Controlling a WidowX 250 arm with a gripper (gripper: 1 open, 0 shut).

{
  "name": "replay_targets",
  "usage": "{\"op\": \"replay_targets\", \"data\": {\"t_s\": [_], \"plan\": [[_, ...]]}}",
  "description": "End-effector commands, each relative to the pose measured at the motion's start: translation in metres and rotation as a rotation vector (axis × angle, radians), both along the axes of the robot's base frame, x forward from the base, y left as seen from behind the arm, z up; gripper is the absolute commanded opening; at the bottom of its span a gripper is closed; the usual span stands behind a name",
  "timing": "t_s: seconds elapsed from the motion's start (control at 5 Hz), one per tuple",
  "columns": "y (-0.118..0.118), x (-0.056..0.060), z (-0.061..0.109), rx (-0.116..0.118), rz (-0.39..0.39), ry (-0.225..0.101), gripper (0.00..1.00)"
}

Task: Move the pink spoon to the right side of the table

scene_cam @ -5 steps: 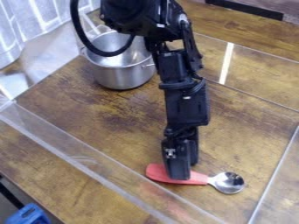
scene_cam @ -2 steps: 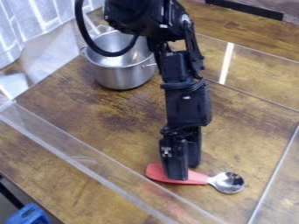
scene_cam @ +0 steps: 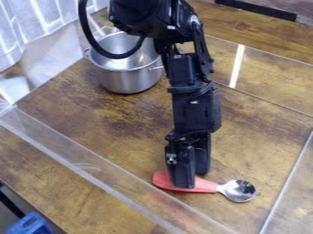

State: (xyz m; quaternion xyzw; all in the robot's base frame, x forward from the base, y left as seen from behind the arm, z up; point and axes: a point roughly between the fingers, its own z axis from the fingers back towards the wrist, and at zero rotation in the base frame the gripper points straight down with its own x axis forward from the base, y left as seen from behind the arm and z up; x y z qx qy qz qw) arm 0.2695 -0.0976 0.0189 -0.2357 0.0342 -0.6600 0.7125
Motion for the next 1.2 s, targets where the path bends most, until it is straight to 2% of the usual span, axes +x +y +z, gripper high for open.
{"op": "replay_targets", "data": {"t_s": [0.0, 0.4, 0.8, 1.0], "plan": [[0.009, -0.021, -0.013, 0.024, -0.028, 0.083, 0.0], [-0.008, -0.012, -0.013, 0.026, -0.039, 0.088, 0.0], [0.006, -0.012, -0.008, 0.028, -0.024, 0.094, 0.0], [0.003, -0.009, 0.005, 0.027, 0.023, 0.098, 0.0]]}}
